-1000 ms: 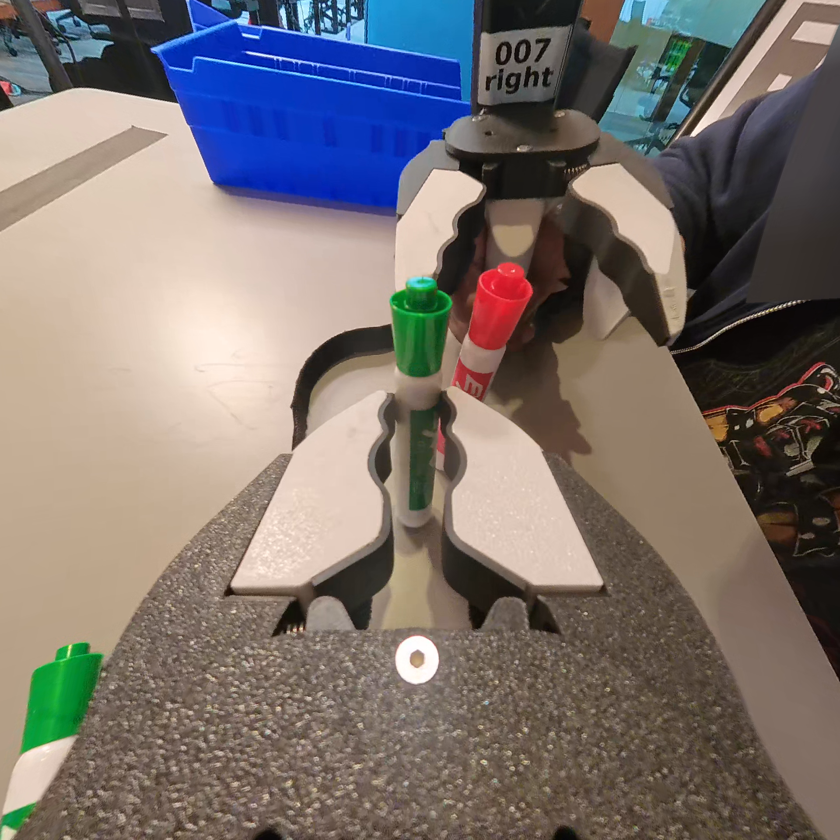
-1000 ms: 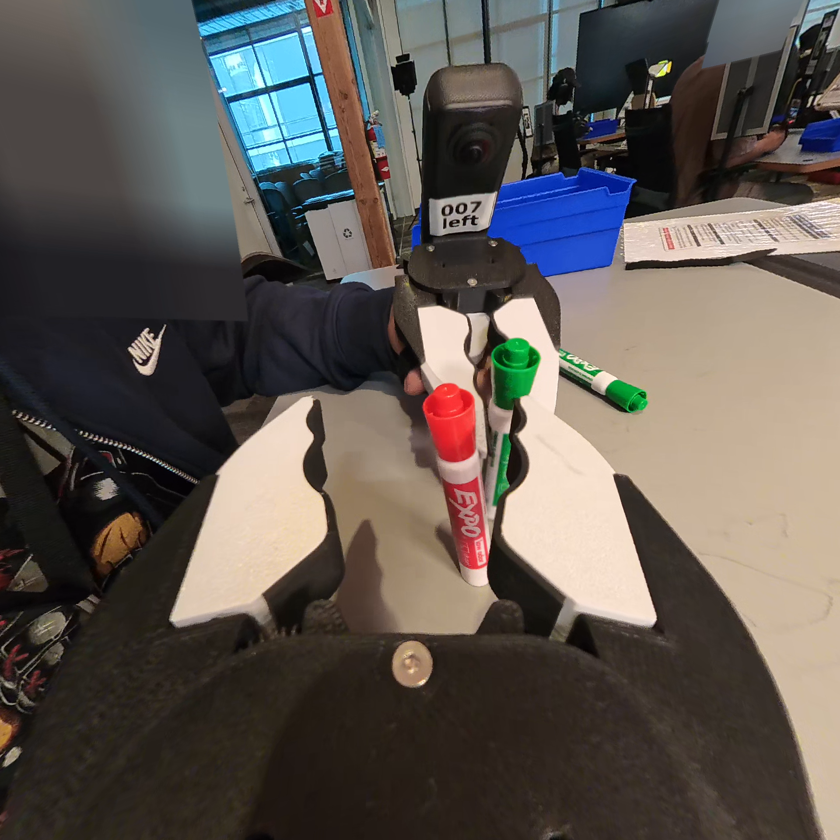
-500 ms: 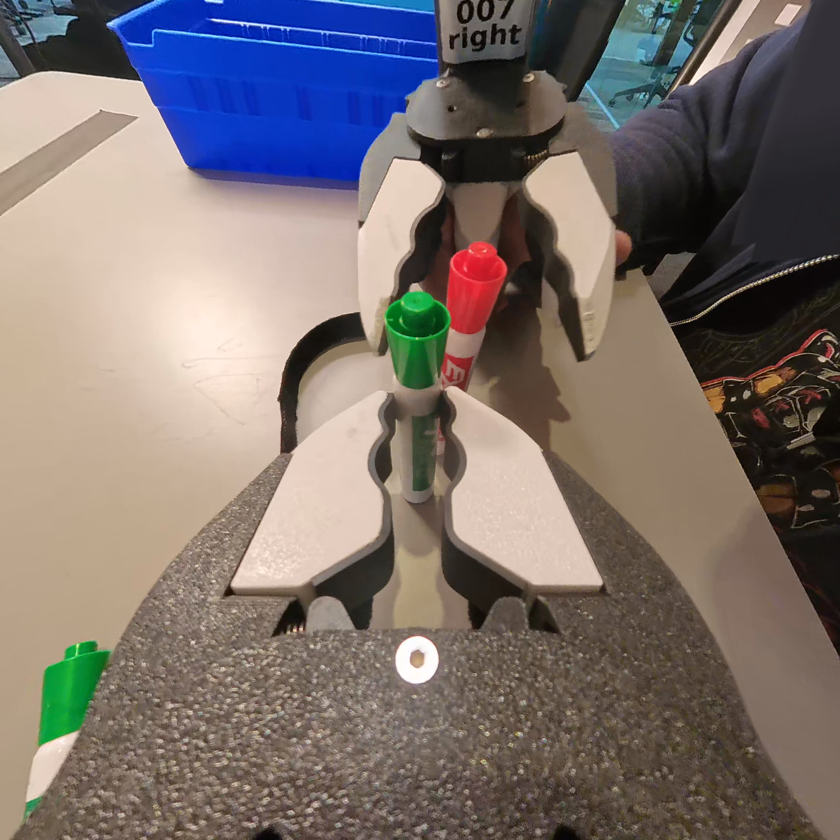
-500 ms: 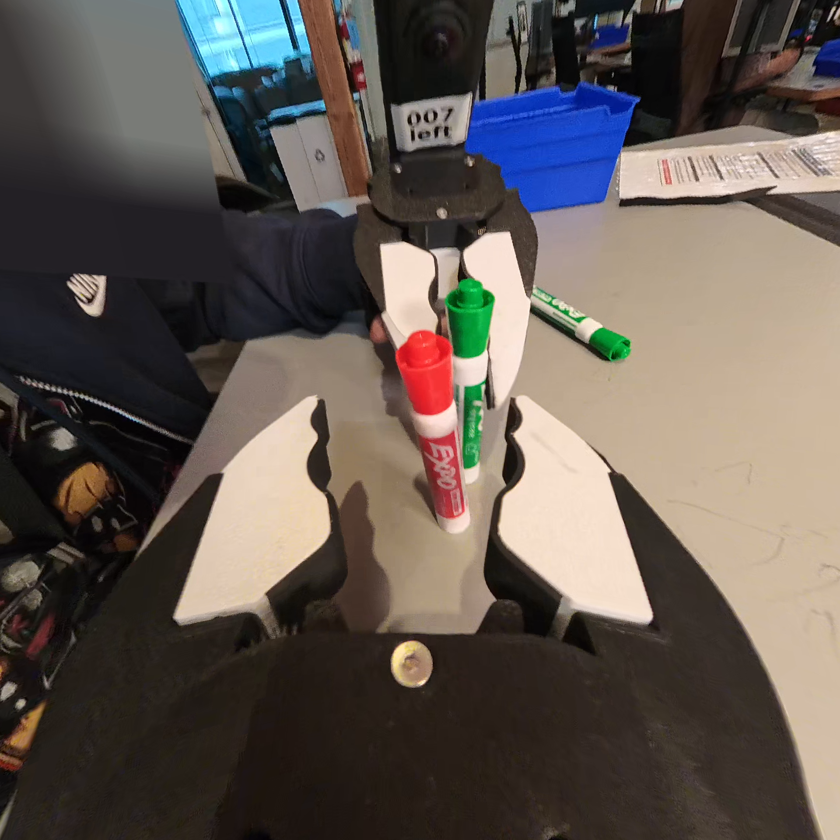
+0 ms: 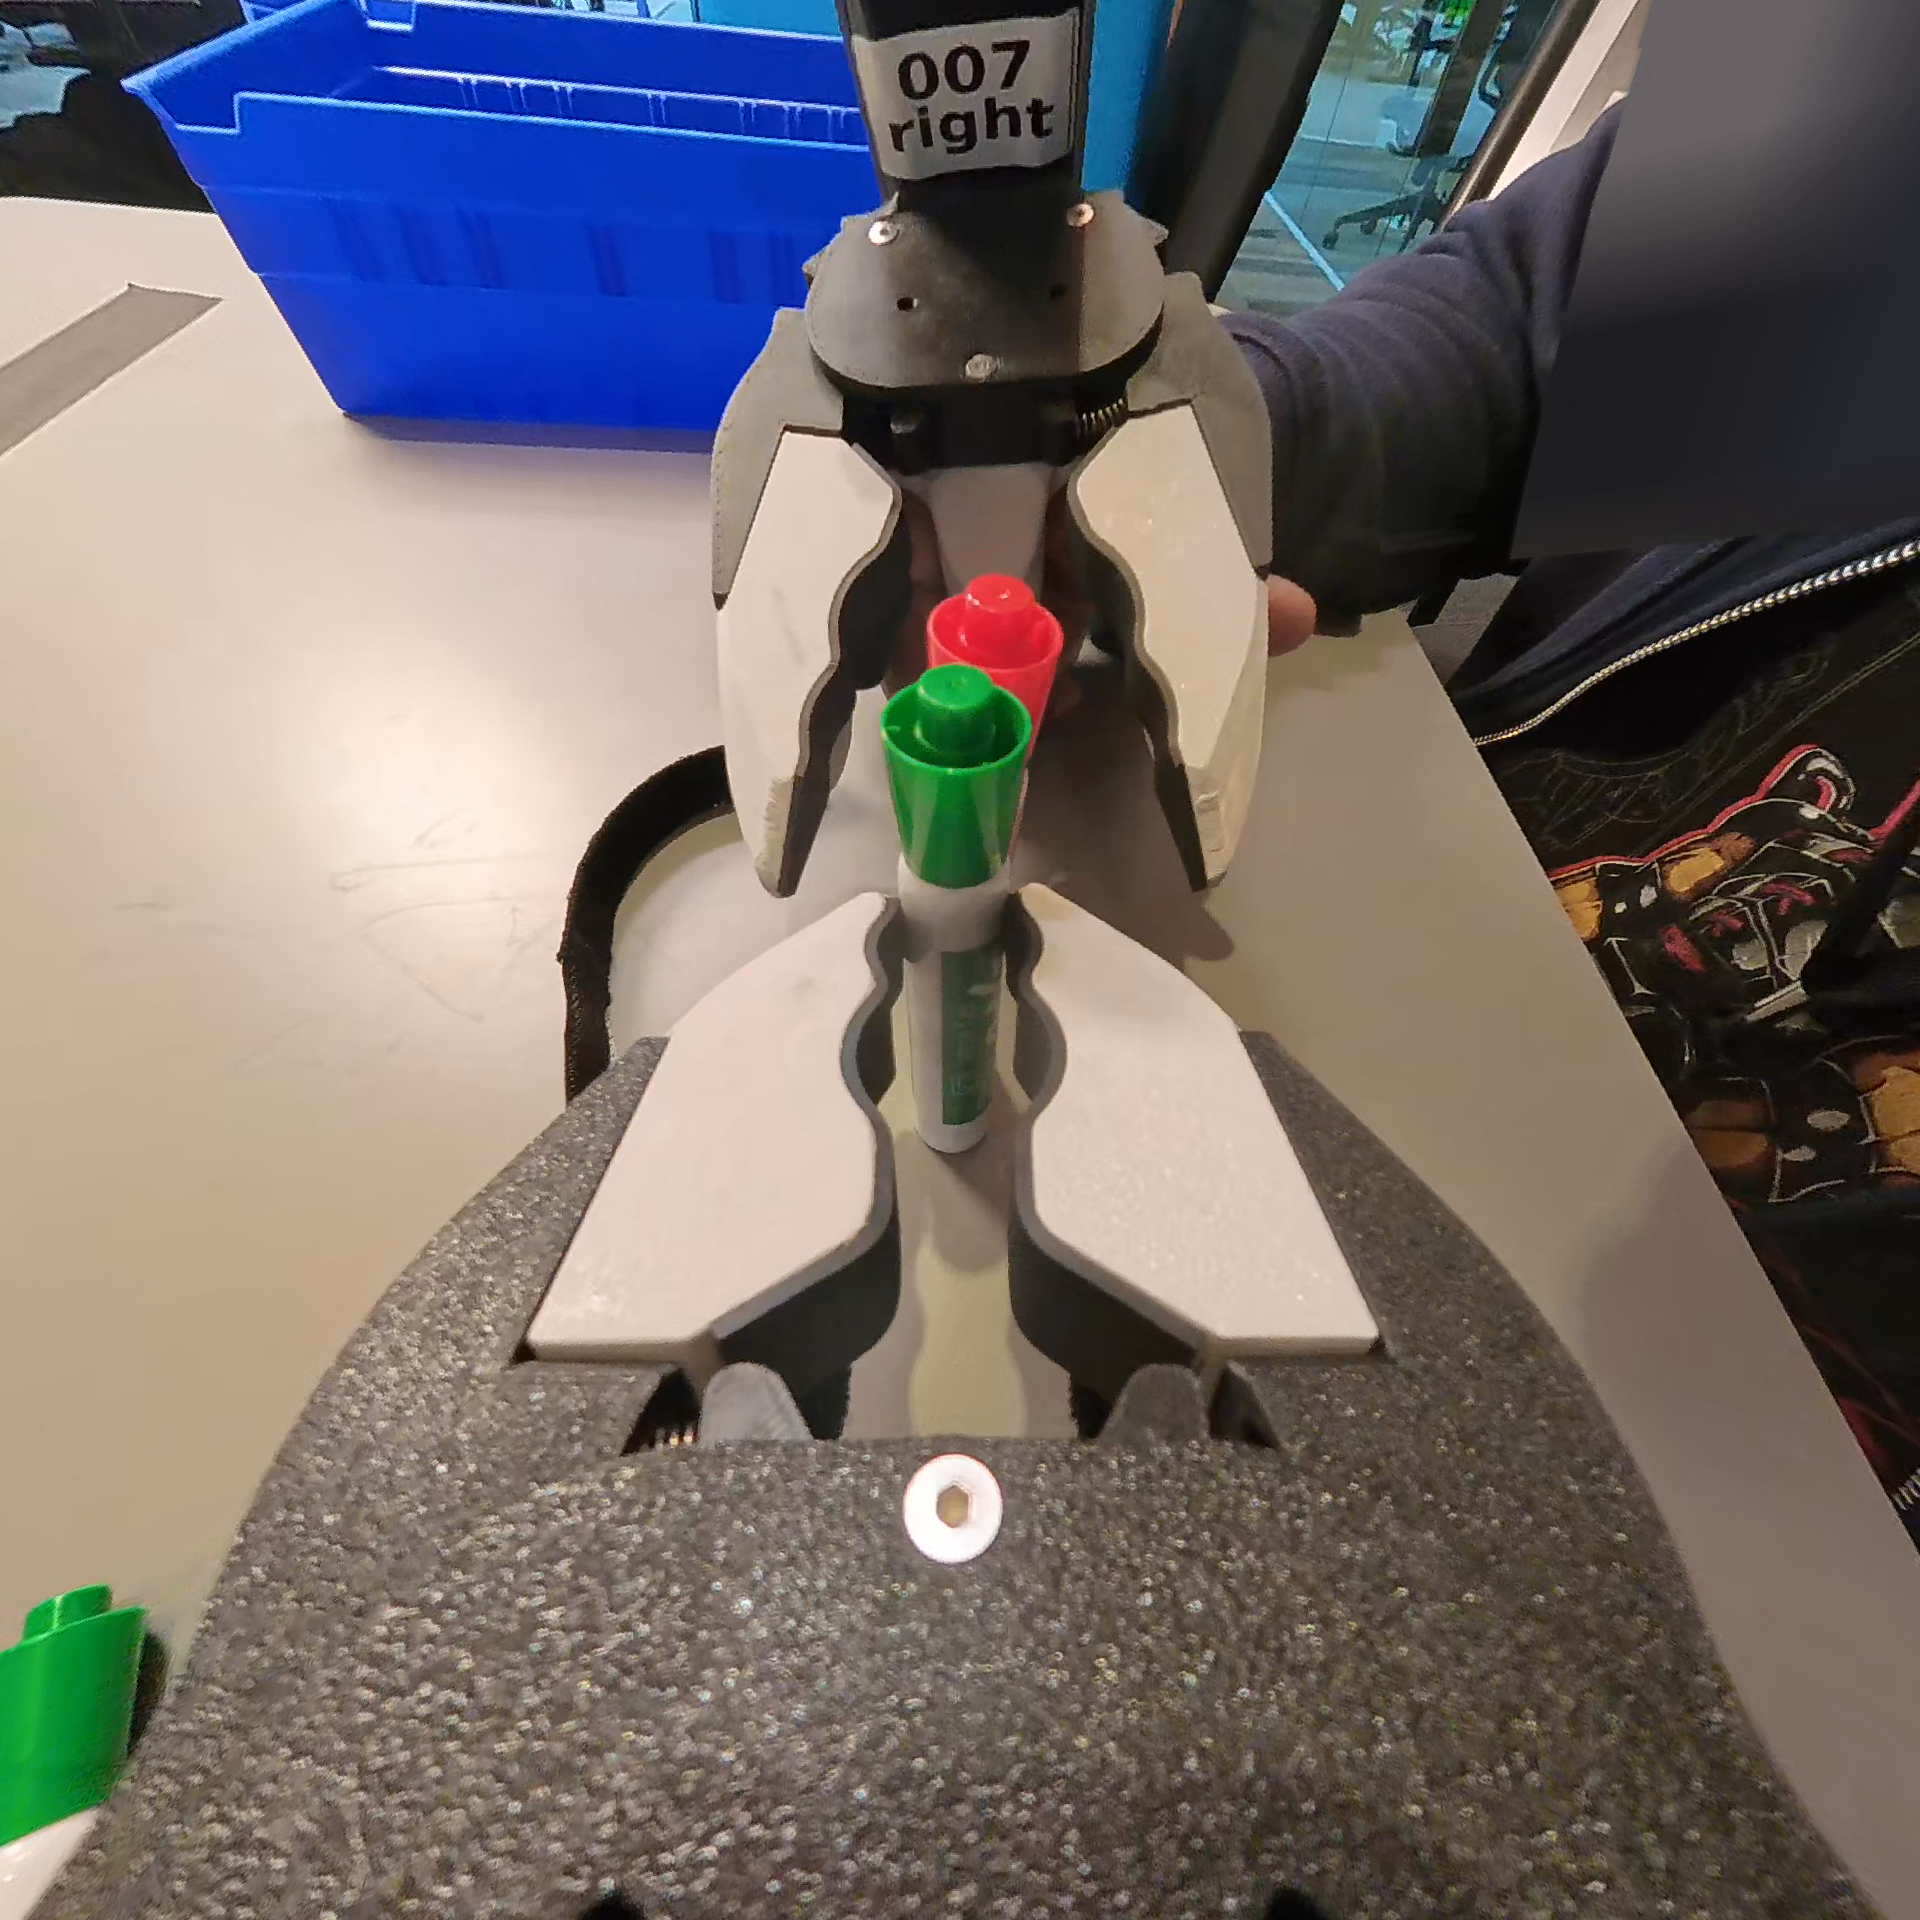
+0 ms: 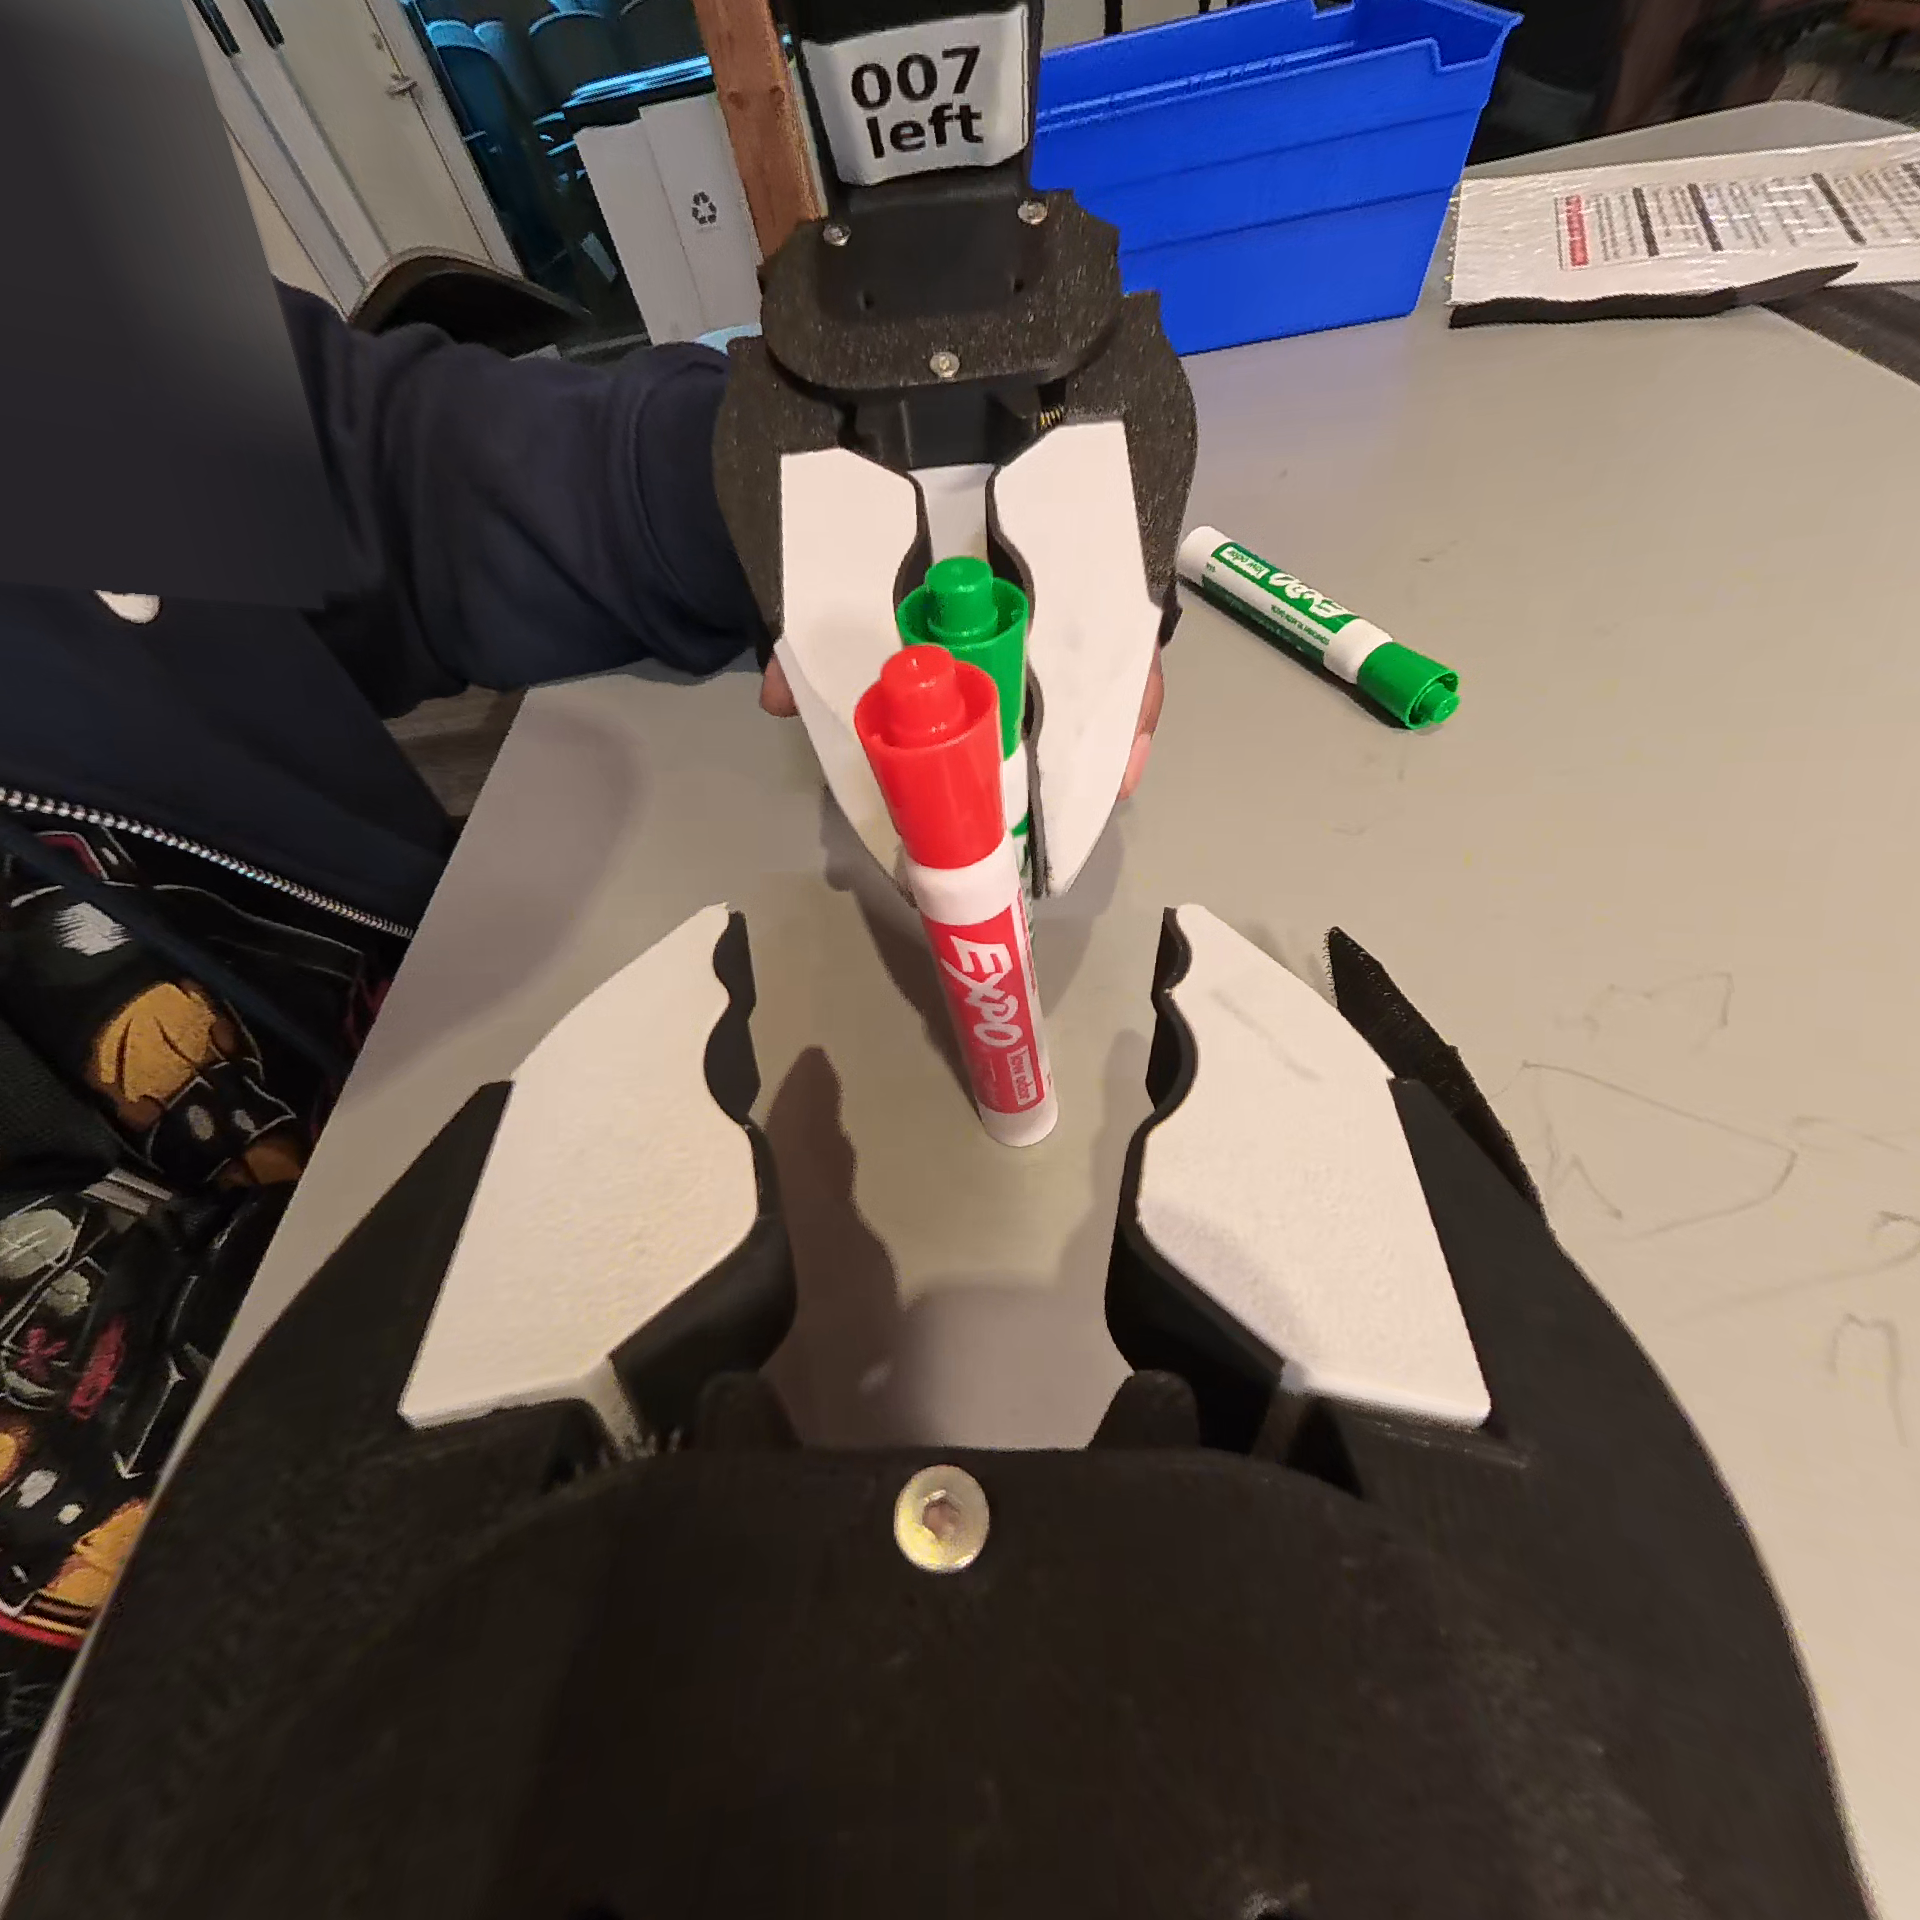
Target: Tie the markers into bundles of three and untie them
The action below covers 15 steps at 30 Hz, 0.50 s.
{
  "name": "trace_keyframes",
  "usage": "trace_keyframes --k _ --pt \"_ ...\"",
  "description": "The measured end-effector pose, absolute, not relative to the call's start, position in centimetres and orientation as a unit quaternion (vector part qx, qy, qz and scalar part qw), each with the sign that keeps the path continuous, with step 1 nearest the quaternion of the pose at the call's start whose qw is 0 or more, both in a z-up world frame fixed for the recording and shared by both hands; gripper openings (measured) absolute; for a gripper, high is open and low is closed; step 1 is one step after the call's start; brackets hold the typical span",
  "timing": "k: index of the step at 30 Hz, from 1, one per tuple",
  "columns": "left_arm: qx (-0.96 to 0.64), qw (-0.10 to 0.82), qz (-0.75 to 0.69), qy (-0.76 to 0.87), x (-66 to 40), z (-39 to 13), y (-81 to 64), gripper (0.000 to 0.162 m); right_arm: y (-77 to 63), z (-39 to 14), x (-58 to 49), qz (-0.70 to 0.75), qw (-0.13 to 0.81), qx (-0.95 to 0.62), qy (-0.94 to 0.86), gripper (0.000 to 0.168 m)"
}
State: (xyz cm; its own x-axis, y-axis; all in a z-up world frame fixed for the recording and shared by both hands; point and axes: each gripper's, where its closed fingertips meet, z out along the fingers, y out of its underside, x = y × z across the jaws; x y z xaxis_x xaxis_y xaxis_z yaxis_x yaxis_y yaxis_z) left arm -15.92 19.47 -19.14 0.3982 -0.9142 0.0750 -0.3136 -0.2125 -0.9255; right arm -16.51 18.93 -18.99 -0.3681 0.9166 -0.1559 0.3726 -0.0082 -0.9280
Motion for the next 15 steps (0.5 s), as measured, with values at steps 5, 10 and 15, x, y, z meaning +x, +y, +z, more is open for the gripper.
trace_keyframes --k 5,10,15 --pt "-0.702 0.452 -0.332 0.439 -15.83 -19.14 19.44 0.019 18.93 -18.98 -16.5 0.511 0.264 -0.496 -0.65 0.075" --pt "-0.701 0.454 -0.33 0.439 -15.75 -19.14 19.5 0.019 18.85 -19.01 -16.48 0.513 0.261 -0.496 -0.65 0.074" --pt "-0.701 0.455 -0.329 0.439 -15.74 -19.15 19.53 0.019 18.87 -19.01 -16.45 0.513 0.26 -0.497 -0.649 0.075"
